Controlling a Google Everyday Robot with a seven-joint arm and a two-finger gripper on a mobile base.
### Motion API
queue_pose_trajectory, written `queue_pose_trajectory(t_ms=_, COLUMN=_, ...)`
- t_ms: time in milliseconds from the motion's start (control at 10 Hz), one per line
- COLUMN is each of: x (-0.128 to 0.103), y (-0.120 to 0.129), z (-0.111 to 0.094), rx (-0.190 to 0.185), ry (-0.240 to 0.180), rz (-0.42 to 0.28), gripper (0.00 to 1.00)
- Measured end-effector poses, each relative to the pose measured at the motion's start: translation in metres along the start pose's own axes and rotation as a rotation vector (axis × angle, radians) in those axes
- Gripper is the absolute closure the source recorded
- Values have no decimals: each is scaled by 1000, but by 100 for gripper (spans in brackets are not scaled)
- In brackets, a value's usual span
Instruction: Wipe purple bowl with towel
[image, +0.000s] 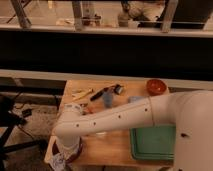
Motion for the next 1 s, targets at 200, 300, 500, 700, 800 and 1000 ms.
queue_pose_trajectory(t_ms=200, x=6, y=10, z=-1, rx=0, ry=4, rz=34, gripper=89)
queue_pose_trajectory(t_ms=300, x=10, y=13, z=0, rx=0, ry=7, rz=50, gripper=89)
queue_pose_trajectory(t_ms=500, x=26, y=17, z=-3, rx=-2, ry=22, rz=80, gripper=89)
queue_pose_trajectory(t_ms=700, x=35, y=7, z=-9, rx=7, ry=45, rz=85, gripper=89)
queue_pose_trajectory(t_ms=800, x=41, y=2, z=-13, rx=8, ry=59, rz=87, gripper=89)
queue_pose_trajectory(t_ms=1000, x=42, y=-17, z=-14, rx=15, ry=68, rz=64, gripper=89)
